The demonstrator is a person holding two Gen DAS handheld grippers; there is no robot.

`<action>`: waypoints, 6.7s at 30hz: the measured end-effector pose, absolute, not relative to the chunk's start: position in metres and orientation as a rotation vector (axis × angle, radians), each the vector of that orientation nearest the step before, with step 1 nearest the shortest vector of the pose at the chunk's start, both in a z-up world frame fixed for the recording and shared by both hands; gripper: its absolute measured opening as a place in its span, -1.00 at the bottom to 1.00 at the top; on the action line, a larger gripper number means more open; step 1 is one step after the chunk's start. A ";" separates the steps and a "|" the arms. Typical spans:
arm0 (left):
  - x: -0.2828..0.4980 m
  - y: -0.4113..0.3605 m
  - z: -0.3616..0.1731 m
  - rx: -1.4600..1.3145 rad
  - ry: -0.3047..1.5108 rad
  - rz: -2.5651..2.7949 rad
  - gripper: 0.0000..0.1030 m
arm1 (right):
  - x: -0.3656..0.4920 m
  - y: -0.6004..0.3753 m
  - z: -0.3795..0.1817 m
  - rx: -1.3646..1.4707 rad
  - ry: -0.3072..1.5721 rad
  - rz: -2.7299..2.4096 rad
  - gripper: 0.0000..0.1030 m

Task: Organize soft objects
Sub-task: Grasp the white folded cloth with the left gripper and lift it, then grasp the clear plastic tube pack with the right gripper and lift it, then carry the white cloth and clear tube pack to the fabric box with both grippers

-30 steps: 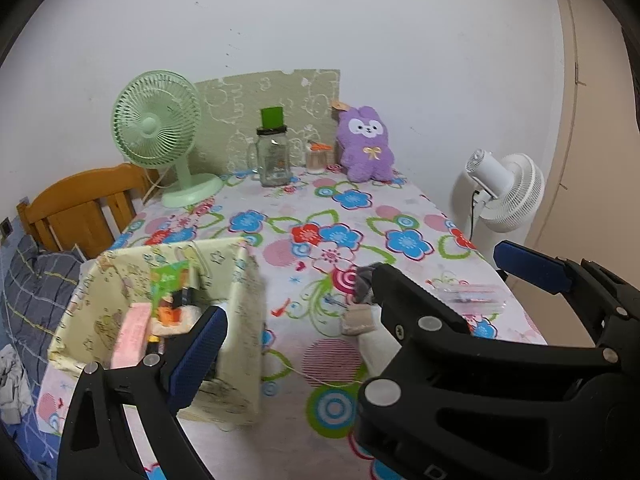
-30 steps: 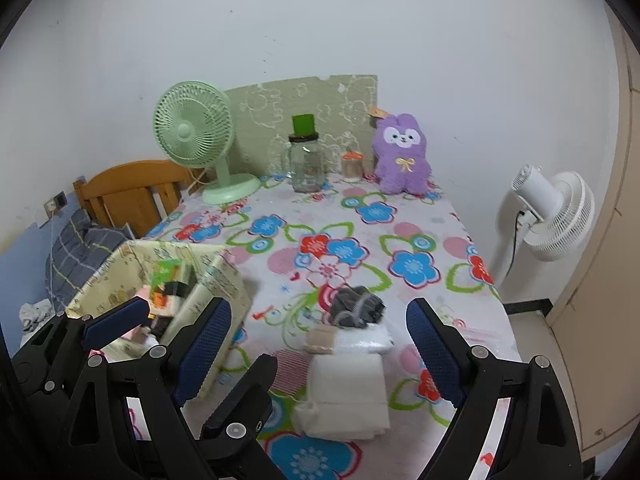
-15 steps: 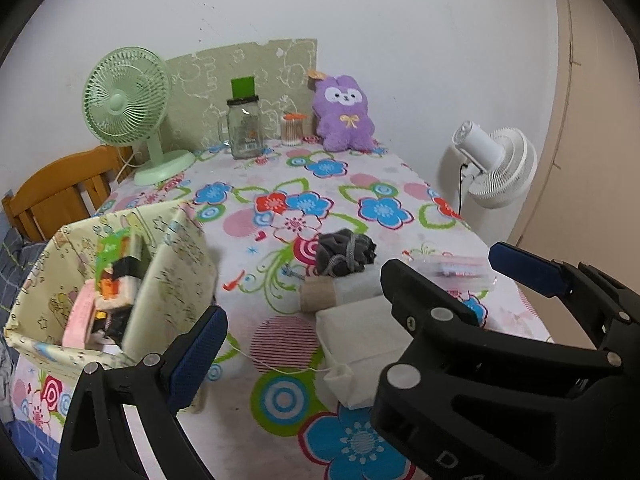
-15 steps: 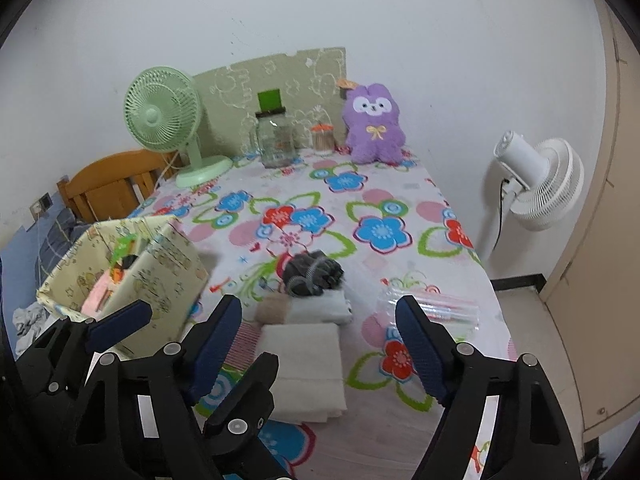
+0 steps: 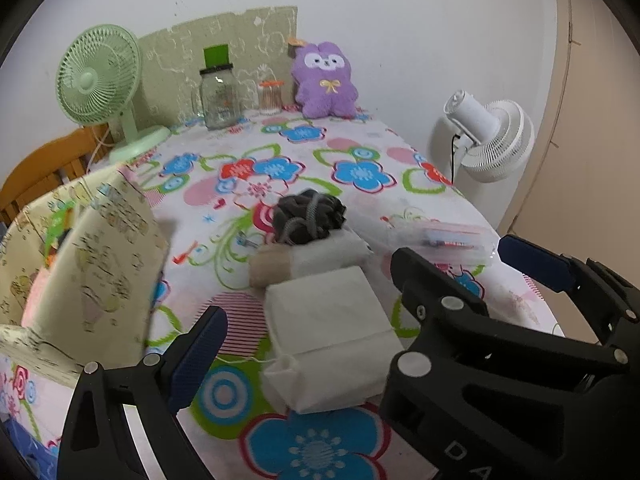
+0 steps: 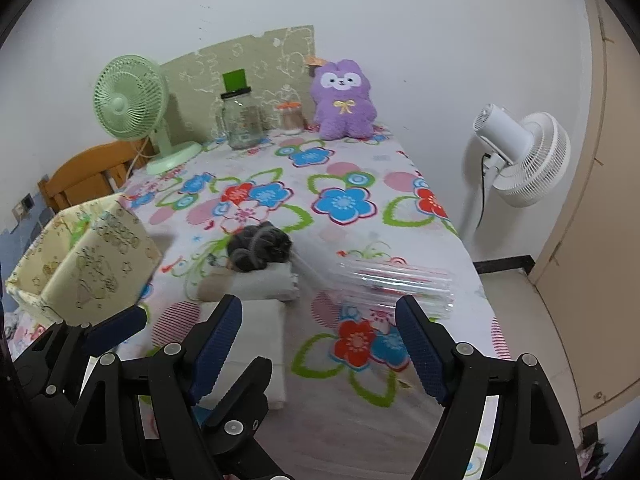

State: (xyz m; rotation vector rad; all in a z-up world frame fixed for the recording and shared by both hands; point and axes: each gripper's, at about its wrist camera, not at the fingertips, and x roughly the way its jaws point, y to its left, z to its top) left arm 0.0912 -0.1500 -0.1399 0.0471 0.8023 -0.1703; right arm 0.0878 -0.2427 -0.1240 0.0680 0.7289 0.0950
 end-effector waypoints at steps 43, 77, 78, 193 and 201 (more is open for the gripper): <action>0.112 -0.173 -0.147 0.045 0.800 -0.104 -0.14 | 0.123 -0.265 -0.142 0.034 0.769 0.133 0.61; 0.131 -0.184 -0.166 0.117 0.878 -0.143 -0.14 | 0.160 -0.268 -0.173 0.025 0.920 0.227 0.01; 0.131 -0.183 -0.166 0.110 0.882 -0.144 -0.14 | 0.159 -0.266 -0.172 0.033 0.922 0.241 -0.08; 0.092 0.036 -0.035 0.082 0.650 -0.099 -0.20 | 0.109 -0.048 -0.023 -0.115 0.651 0.298 -0.47; 0.103 0.059 -0.052 0.067 0.699 -0.055 -0.20 | 0.121 -0.027 -0.038 -0.122 0.686 0.349 -0.47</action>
